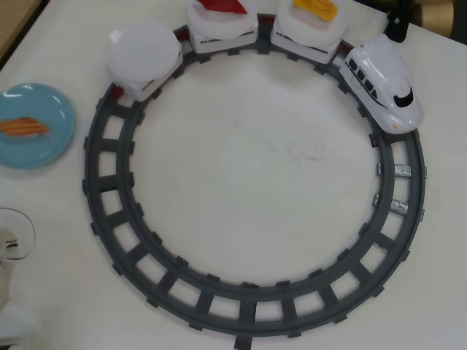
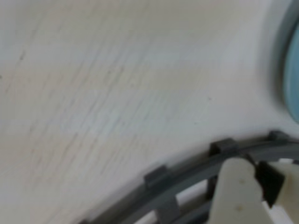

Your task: Pick up the sushi from the Shinkansen and put it on the blue dish

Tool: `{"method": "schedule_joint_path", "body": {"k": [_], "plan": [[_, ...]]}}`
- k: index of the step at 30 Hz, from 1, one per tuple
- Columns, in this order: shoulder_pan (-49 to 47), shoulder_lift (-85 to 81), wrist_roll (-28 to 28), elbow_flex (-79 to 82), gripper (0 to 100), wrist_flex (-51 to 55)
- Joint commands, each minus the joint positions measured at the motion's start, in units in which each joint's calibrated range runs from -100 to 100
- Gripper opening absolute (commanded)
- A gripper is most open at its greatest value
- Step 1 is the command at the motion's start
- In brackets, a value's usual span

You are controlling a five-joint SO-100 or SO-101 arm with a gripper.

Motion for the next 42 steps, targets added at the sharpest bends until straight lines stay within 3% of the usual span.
{"method": "schedule_joint_path", "body": {"k": [1, 15, 30, 42], "plan": [[-0.03, -3.66, -0.04, 6.13, 3, -3.61], [-0.03, -13.7, 0.12, 26.42, 3, -10.58], [0.24, -33.28, -0.09, 30.38, 3, -0.98], [-0.2, -33.77, 0.01, 30.65, 3, -0.81]]}}
